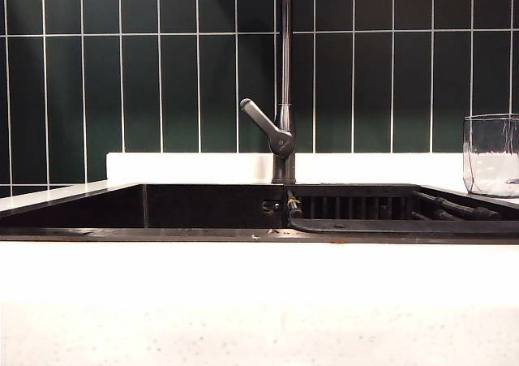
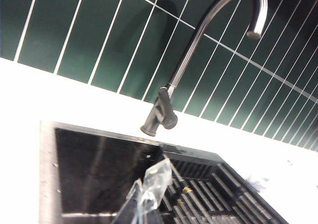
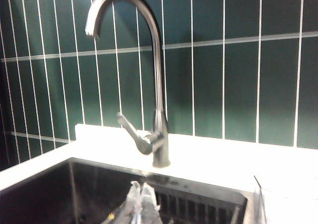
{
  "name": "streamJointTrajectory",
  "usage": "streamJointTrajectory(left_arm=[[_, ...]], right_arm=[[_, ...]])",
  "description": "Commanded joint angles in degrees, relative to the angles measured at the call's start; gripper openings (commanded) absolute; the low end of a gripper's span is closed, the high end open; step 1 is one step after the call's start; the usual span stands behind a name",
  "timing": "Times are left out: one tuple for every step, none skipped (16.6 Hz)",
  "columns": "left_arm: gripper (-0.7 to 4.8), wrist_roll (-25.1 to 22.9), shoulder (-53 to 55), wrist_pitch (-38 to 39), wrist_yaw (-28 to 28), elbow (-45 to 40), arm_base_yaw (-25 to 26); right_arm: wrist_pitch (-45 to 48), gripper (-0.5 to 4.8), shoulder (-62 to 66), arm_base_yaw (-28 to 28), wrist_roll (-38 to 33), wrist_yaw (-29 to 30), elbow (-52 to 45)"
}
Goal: Pick up the mug next to the sink, go to the faucet to get some water, pour the water into the sink, and finally put the mug back to its place.
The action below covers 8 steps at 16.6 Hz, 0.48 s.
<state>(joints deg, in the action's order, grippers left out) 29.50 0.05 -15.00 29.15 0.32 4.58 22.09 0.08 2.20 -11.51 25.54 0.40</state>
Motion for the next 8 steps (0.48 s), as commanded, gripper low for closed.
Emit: streamJointTrajectory(left_arm=[[-0.02, -1.99, 0.00, -0.50, 0.04, 0.55, 0.02], [-0.01, -3.34, 0.00, -0.55, -0.07, 1.14, 0.02], [0.07, -4.11, 0.00, -0.39, -1.42, 1.62, 0.02], [0.47, -4.94, 0.00, 0.09, -3.04, 2.43, 0.02], [0.57, -5.81, 0.00, 2.25, -4.96, 3.56, 0.02], [0.58, -6.84, 0.00, 4.13, -6.10, 4.61, 0.02], [0.58, -7.08, 0.02, 4.46, -6.47, 5.20, 0.02], [0.58, -7.96, 0.00, 5.31, -8.15, 5.88, 0.02]], right_arm=[[0.09, -0.06, 0.09, 0.00, -3.02, -0.13, -0.22], [-0.02, -0.06, 0.09, 0.00, -2.91, -0.13, -0.22], [-0.02, -0.06, 0.09, 0.07, -2.49, -0.68, -0.20], [-0.07, -0.06, 0.09, 0.07, -1.55, -2.80, -0.04], [-2.38, -0.06, 0.13, 0.07, -0.50, -4.07, 0.85], [-7.85, -0.06, 0.39, 0.04, 3.02, -4.52, 2.99], [-10.75, -0.06, 0.46, 0.04, 4.42, -5.46, 4.50], [-11.58, -0.06, 0.44, 0.07, 5.11, -8.24, 5.75]])
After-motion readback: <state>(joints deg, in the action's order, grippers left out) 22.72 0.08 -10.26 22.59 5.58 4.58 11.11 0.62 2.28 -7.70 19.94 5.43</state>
